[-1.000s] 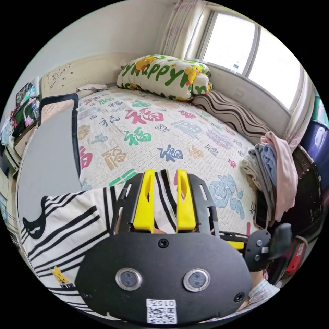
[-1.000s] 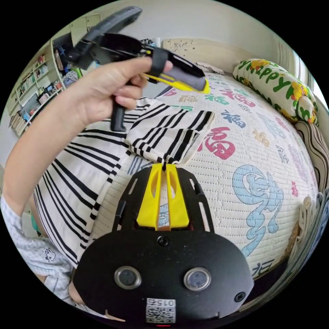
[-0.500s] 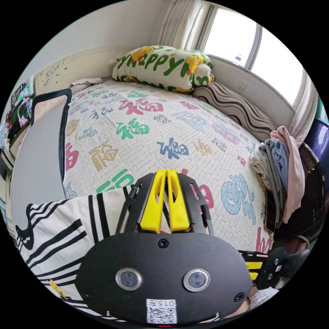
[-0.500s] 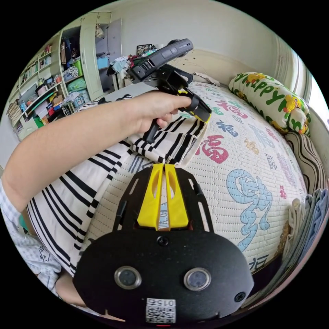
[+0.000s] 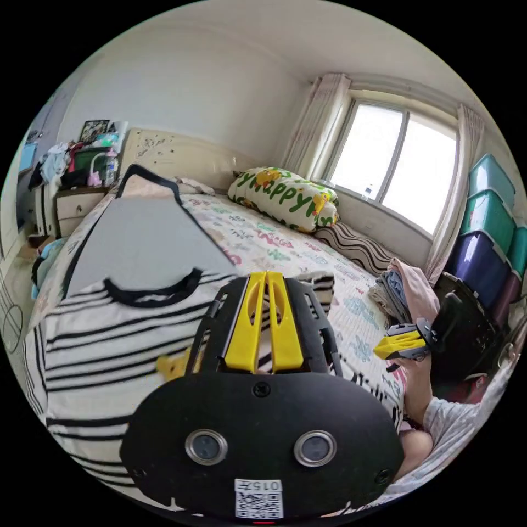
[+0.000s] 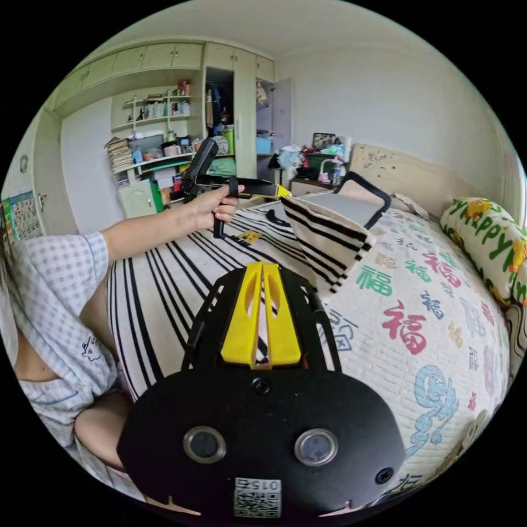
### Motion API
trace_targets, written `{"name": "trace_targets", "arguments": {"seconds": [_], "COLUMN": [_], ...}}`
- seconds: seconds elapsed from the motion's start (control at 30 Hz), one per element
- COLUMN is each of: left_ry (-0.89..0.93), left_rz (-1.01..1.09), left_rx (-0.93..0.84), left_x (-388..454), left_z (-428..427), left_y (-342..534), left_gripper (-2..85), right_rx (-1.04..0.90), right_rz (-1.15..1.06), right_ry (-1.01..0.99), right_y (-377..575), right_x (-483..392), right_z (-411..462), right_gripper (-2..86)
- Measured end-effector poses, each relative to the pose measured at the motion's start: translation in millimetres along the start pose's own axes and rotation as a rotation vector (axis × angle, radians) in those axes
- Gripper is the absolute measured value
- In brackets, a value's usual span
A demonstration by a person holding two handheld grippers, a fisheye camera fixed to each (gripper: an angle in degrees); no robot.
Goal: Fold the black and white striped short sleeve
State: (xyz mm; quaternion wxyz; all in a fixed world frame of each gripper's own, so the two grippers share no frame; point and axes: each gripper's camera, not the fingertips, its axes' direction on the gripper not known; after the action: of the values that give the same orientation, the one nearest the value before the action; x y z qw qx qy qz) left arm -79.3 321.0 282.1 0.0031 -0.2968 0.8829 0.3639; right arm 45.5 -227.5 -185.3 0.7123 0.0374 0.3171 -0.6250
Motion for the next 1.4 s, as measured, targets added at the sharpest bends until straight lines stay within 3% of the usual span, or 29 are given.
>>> {"name": "trace_targets", "arguments": {"seconds": [0.07, 0.13, 0.3, 0.43, 0.57, 0.67, 0.9, 1.0, 1.07, 1.13, 1.3, 1.4], "left_ry": [-0.029, 0.003, 0.139, 0.100, 0.104, 0.128, 0.177, 0.209, 0.232, 0.249, 0.260, 0.225], "left_rz": [-0.023, -0.024, -0.076, -0.034, -0.079, -0.166, -0.309, -0.352, -0.383, -0.402, -0.387, -0.279], "left_rx": [-0.063, -0.105, -0.070, -0.158, -0.217, -0.348, -0.362, -0.337, -0.305, -0.279, -0.232, -0.244], "left_x": [-39.4, -61.2, -88.6, -87.5, -103.7, -125.4, -161.0, -172.4, -179.9, -184.2, -181.8, -164.6], "left_z": [-32.6, -44.5, -64.8, -53.1, -44.7, -21.1, -18.4, -22.3, -26.9, -30.5, -38.9, -40.1], "left_y": [35.7, 54.4, 47.9, 41.6, 30.2, 20.9, 19.3, 21.0, 23.5, 25.8, 27.9, 17.5], "left_gripper": [-0.3, -0.5, -0.4, 1.1, 1.4, 0.5, -0.8, -0.8, -0.8, -0.8, -0.4, 0.9], "right_rx": [-0.038, 0.024, 0.096, -0.117, -0.366, -0.429, -0.250, -0.178, -0.303, -0.406, -0.330, -0.175], "right_rz": [-0.040, -0.035, 0.044, 0.054, 0.161, 0.184, -0.015, -0.175, -0.272, -0.324, -0.189, 0.045], "right_ry": [-0.182, -0.201, 0.081, 0.261, 0.145, 0.034, 0.143, -0.020, -0.246, -0.306, -0.337, -0.213], "right_y": [-2.9, -4.5, -38.3, -85.4, -111.3, -111.7, -99.9, -102.5, -101.4, -95.5, -88.0, -79.1], "right_x": [-8.0, -3.8, 18.0, 42.5, 84.4, 98.0, 76.9, 62.2, 56.2, 56.6, 100.0, 145.2], "right_z": [14.8, 9.9, 2.9, 63.1, 144.3, 175.1, 140.1, 120.3, 122.3, 128.0, 104.6, 79.9], "right_gripper": [-0.5, 0.4, 6.5, 7.8, 9.5, 5.6, 0.4, 1.1, 4.3, 5.5, 5.2, 3.2]}}
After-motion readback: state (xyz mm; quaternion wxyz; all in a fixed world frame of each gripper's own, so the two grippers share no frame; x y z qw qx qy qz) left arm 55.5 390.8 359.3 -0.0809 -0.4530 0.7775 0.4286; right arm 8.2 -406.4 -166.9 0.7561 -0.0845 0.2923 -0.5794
